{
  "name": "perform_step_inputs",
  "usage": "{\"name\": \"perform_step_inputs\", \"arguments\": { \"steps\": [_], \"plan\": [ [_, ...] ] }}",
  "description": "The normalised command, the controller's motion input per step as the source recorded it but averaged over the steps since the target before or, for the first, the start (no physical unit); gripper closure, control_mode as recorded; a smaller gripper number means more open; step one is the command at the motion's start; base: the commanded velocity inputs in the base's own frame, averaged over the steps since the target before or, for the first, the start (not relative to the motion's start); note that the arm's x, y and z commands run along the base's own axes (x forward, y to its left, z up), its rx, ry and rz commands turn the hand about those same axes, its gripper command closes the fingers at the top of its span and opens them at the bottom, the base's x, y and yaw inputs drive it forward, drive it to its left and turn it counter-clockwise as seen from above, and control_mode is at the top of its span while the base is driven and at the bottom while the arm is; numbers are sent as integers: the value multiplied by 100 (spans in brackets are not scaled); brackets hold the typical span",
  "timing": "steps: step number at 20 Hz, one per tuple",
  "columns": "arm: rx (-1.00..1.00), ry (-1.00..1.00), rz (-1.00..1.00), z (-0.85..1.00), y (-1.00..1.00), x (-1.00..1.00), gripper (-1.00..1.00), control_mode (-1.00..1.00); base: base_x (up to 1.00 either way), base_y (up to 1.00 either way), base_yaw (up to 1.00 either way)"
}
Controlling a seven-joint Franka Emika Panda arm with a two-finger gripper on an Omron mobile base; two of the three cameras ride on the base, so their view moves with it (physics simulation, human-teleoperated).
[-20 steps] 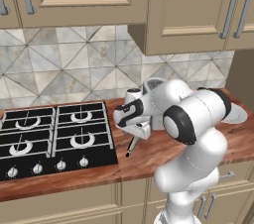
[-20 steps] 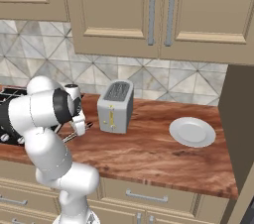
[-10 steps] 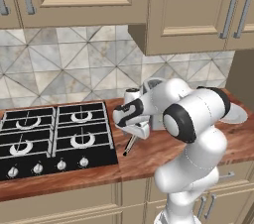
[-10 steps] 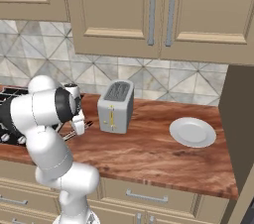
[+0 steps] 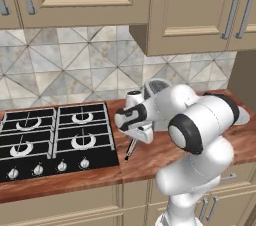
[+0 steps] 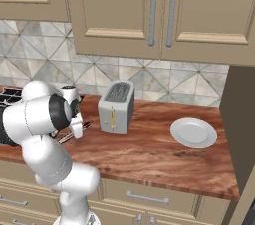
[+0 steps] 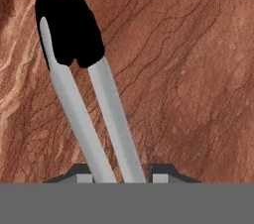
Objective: Pick up the tongs from the counter and place them near the plate next to the oven.
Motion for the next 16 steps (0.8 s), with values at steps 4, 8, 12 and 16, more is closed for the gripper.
{"name": "perform_step_inputs", "arguments": {
  "steps": [4, 8, 12, 16],
  "plan": [
    [0, -9, -2, 28, 0, -100, 100, -100, 0, 0, 0],
    [0, -11, 0, 85, 0, -100, 100, -100, 0, 0, 0],
    [0, -4, 0, 100, 0, -76, 100, -100, 0, 0, 0],
    [-1, 5, 0, 100, -23, -56, 100, -100, 0, 0, 0]
  ]
}}
